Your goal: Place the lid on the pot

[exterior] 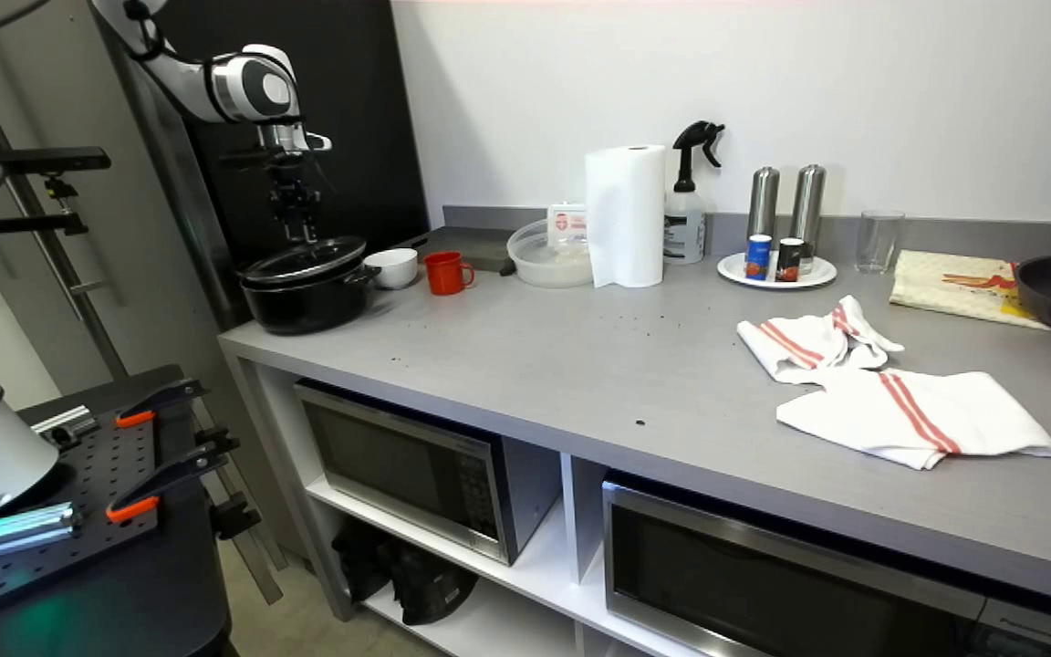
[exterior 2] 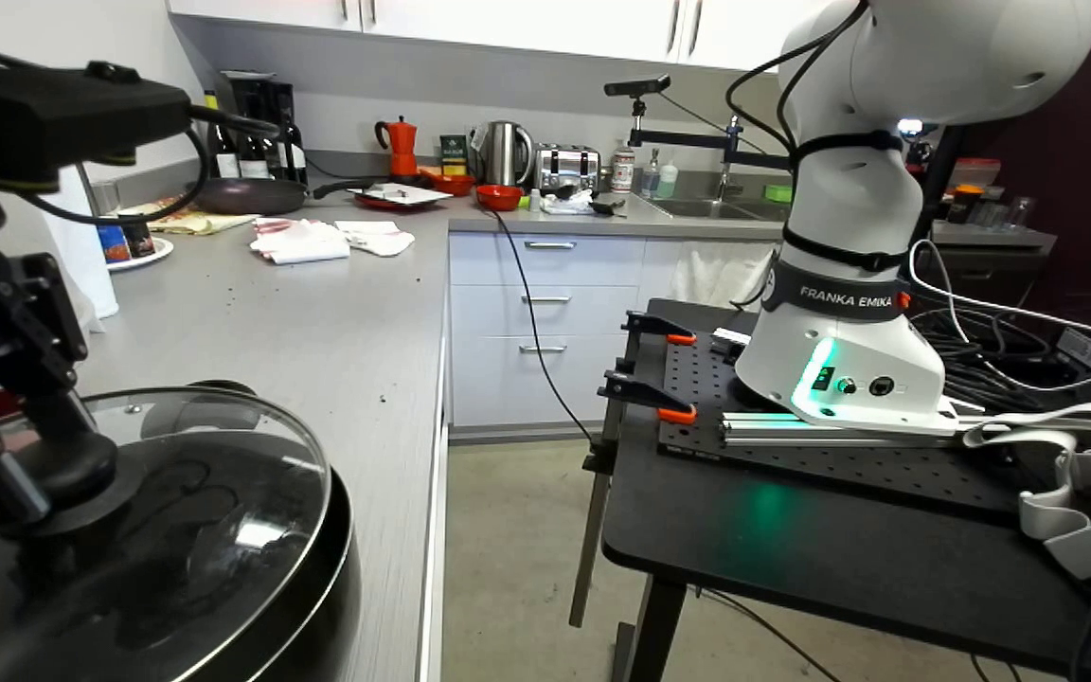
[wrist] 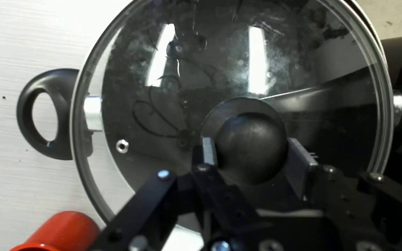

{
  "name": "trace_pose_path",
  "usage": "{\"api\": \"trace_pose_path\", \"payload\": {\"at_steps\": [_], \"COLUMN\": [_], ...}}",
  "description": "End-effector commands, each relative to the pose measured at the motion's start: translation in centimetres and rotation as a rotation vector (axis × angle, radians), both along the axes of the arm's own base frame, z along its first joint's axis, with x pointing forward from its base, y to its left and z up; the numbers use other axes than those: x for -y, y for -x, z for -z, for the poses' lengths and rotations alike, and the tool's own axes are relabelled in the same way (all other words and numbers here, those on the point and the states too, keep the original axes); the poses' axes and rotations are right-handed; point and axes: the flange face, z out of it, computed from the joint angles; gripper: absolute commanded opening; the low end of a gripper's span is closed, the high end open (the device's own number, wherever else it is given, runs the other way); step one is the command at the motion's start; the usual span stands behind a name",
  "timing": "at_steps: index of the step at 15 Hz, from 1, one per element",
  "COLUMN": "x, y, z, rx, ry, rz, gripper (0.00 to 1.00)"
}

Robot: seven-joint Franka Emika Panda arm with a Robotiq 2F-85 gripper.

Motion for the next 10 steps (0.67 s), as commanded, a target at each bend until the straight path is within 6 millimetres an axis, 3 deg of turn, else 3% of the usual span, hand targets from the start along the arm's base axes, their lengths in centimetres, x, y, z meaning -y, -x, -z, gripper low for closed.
{"api": "trace_pose_path", "payload": {"at_steps": [1,10], "x": [0.07,0.06], "y": [-1.11,-1.04], "z": [-0.96,-0.12], "rx": [-0.023,-0.047], "ry": [-0.007,-0.01], "rz": [0.0,0.014], "gripper": [0.25,0.25]}}
